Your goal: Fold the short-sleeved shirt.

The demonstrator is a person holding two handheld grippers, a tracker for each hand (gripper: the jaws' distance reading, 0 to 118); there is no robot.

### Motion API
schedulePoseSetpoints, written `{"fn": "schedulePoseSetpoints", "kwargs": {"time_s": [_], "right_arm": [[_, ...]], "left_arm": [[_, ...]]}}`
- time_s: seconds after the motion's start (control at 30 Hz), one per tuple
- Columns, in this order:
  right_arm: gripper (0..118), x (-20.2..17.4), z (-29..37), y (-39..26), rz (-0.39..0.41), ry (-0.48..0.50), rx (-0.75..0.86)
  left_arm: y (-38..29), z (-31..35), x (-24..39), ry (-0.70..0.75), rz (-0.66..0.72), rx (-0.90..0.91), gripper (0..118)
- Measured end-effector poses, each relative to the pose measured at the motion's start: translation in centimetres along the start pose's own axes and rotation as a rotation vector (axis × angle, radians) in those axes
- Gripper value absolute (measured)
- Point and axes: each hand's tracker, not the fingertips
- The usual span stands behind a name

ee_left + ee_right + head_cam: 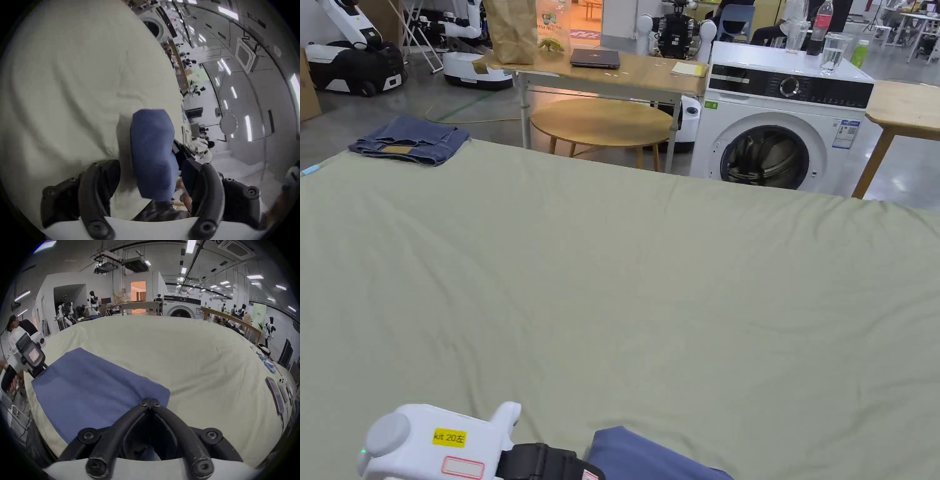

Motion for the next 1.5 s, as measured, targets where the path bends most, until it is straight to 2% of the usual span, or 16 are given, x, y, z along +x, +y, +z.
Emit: {"fn": "schedulePoseSetpoints", "kwargs": {"time_s": [0.27, 0.3, 0.37, 0.4, 0.43, 0.67, 0.83, 0.93, 1.1, 1.27, 1.43, 1.5], "right_arm": [[0, 0.2, 0.0, 0.0, -0.019, 0.006, 0.000], [0, 0.2, 0.0, 0.0, -0.021, 0.007, 0.000], [0, 0.4, 0.0, 0.0, -0.027, 0.008, -0.001], [0, 0.4, 0.0, 0.0, -0.033, 0.018, 0.000], [0, 0.4, 0.0, 0.0, -0.032, 0.017, 0.002], [0, -0.1, 0.5, 0.5, 0.021, 0.006, 0.016], [0, 0.8, 2.2, 3.9, 0.020, -0.035, 0.183], [0, 1.6, 1.8, 6.7, 0.015, -0.046, 0.217], [0, 2.1, 0.3, 10.7, 0.010, -0.051, 0.271], [0, 1.3, -1.4, 13.3, 0.004, -0.031, 0.292], [0, -0.2, -2.2, 14.4, 0.014, -0.007, 0.299], [0, -0.7, -2.5, 14.4, 0.017, 0.003, 0.294]], "left_arm": [[0.2, -5.3, -1.0, -0.143, 0.016, -0.049, 79], [-0.1, -5.6, -1.1, -0.139, 0.000, -0.045, 73], [-0.3, -5.9, -1.8, -0.042, -0.021, -0.017, 33], [-0.6, -5.7, -2.5, -0.061, 0.005, 0.003, 24], [-0.9, -5.6, -2.8, -0.119, 0.032, 0.025, 20], [-1.4, -4.8, -1.4, -0.090, -0.006, 0.041, 17], [-1.3, -2.7, -0.4, -0.103, -0.003, 0.059, 17], [-1.1, -0.3, 0.6, -0.073, -0.026, 0.070, 17], [-0.4, 6.4, 2.5, 0.050, -0.085, 0.124, 17], [0.8, 16.0, 3.9, 0.211, -0.139, 0.196, 17], [2.4, 27.3, 3.5, 0.383, -0.097, 0.306, 17], [2.3, 29.1, 3.8, 0.439, -0.046, 0.357, 17]]}}
